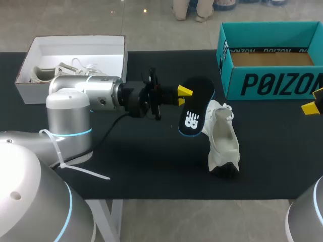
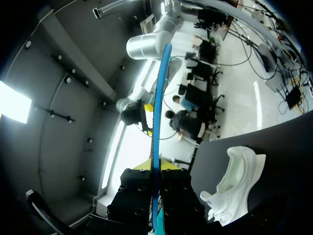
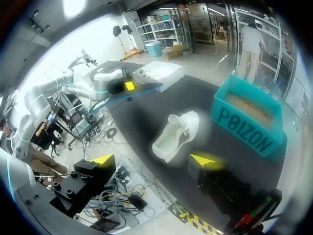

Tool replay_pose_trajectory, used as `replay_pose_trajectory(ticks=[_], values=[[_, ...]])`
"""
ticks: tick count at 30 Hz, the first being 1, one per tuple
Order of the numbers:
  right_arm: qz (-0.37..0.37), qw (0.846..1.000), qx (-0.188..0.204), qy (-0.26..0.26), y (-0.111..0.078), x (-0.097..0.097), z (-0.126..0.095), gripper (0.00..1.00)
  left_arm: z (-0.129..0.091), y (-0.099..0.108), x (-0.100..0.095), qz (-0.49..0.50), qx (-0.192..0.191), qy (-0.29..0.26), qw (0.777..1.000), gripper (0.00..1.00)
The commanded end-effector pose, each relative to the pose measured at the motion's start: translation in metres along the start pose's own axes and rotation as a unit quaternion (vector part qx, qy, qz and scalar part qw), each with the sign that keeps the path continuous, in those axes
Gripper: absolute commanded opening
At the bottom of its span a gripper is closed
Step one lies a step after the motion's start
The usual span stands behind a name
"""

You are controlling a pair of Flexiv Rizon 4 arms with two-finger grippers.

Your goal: Take the shoe out of the shoebox, open the shoe tongue, remove and reinsert the insole, then place the shoe into the shoebox

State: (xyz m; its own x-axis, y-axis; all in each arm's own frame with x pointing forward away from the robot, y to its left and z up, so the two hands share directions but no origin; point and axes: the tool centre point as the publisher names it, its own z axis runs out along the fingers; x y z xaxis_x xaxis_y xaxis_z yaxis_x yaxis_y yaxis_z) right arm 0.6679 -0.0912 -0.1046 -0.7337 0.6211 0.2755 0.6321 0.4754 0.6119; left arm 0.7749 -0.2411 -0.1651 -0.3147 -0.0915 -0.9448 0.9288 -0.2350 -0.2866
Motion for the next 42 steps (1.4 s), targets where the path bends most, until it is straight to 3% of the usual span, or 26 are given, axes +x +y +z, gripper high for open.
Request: replay_pose_trajectory(ticks=[1,13,21,36,42], values=[[0.001,1.000,-0.002,-0.002,-0.003,0.002,0.000,1.00,0.001,0.001,0.001,0.001,0.000,-0.001,1.000,0.00],[0.002,0.995,0.050,-0.090,-0.031,-0.012,-0.019,1.00,0.001,0.001,0.001,0.001,0.000,-0.001,1.000,0.00],[0.005,0.995,0.046,-0.094,-0.055,-0.032,-0.040,1.00,0.001,0.001,0.001,0.001,0.000,-0.001,1.000,0.00],[0.021,0.993,0.050,-0.107,-0.058,-0.036,-0.043,1.00,0.001,0.001,0.001,0.001,0.000,-0.001,1.000,0.00],[0.021,0.993,0.050,-0.107,-0.058,-0.036,-0.043,1.00,-0.011,-0.009,0.036,-0.084,-0.032,0.039,0.995,0.00]])
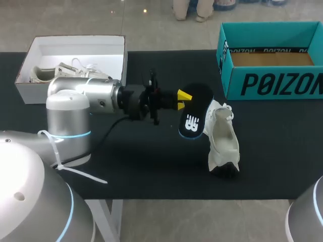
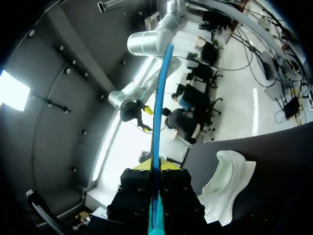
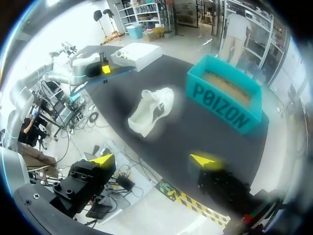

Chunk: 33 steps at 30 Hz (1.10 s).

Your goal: Take the shoe out of the shoebox, open the shoe tongue, remove and reinsert the insole, then place the shoe into the shoebox

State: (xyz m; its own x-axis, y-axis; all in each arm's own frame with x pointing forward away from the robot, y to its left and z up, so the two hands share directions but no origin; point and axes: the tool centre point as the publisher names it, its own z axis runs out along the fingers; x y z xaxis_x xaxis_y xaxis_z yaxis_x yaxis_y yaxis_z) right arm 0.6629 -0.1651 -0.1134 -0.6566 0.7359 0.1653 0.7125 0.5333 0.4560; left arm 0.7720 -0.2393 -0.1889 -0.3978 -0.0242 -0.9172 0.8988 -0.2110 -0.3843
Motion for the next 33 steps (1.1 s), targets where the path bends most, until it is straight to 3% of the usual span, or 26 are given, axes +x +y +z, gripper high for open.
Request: replay_pose_trajectory(ticks=[1,12,16,33], values=[[0.000,0.999,-0.040,-0.021,-0.015,0.008,-0.001,1.00,-0.008,-0.014,0.020,-0.050,-0.018,0.026,0.998,0.00],[0.000,0.999,-0.040,-0.021,-0.015,0.008,-0.001,1.00,-0.024,-0.028,0.059,-0.129,-0.041,0.064,0.989,0.00],[0.000,0.999,-0.040,-0.021,-0.015,0.008,-0.001,1.00,-0.019,-0.029,0.068,-0.143,-0.027,0.067,0.987,0.00],[0.000,0.999,-0.040,-0.021,-0.015,0.008,-0.001,1.00,0.081,-0.005,0.091,-0.162,0.067,0.081,0.981,0.00]])
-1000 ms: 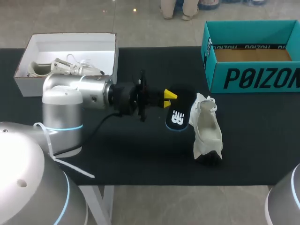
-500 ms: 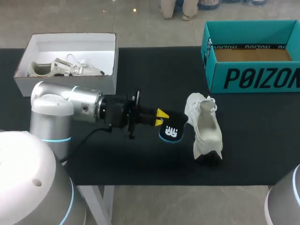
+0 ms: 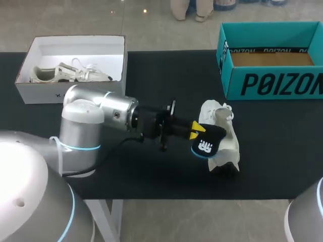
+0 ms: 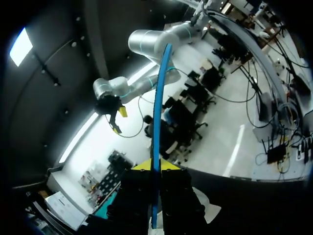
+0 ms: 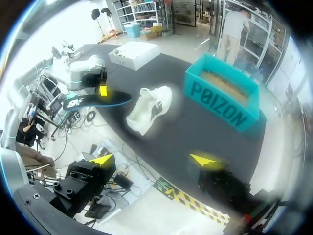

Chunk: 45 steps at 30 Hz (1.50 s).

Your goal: Take the shoe out of the shoebox, open the shoe tongue, remove and reinsert the insole, then place the shoe into the shoebox

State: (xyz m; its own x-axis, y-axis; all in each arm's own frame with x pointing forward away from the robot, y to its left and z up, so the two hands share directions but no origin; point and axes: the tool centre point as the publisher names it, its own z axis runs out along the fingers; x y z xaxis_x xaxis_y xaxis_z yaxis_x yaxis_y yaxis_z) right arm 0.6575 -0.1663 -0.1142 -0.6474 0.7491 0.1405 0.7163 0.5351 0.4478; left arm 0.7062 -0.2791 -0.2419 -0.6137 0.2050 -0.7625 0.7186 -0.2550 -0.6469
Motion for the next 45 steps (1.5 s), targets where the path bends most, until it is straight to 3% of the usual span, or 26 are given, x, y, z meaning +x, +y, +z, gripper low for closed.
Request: replay_pose_trajectory(ticks=[1,10,16,25,35,45], values=[[0.000,0.999,-0.044,-0.006,-0.010,0.005,0.000,1.00,0.038,0.032,0.002,-0.007,0.031,0.008,0.999,0.00],[0.000,0.999,-0.044,-0.006,-0.010,0.005,0.000,1.00,0.052,0.047,0.016,-0.033,0.032,0.016,0.999,0.00],[0.000,0.999,-0.044,-0.006,-0.010,0.005,0.000,1.00,0.048,0.049,0.023,-0.041,0.015,0.028,0.999,0.00],[0.000,0.999,-0.044,-0.006,-0.010,0.005,0.000,1.00,0.036,0.060,0.021,-0.037,-0.004,0.037,0.999,0.00],[0.000,0.999,-0.044,-0.006,-0.010,0.005,0.000,1.00,0.047,0.085,0.023,-0.036,0.007,0.051,0.998,0.00],[0.000,0.999,-0.044,-0.006,-0.010,0.005,0.000,1.00,0.044,0.107,0.021,-0.037,-0.011,0.079,0.996,0.00]])
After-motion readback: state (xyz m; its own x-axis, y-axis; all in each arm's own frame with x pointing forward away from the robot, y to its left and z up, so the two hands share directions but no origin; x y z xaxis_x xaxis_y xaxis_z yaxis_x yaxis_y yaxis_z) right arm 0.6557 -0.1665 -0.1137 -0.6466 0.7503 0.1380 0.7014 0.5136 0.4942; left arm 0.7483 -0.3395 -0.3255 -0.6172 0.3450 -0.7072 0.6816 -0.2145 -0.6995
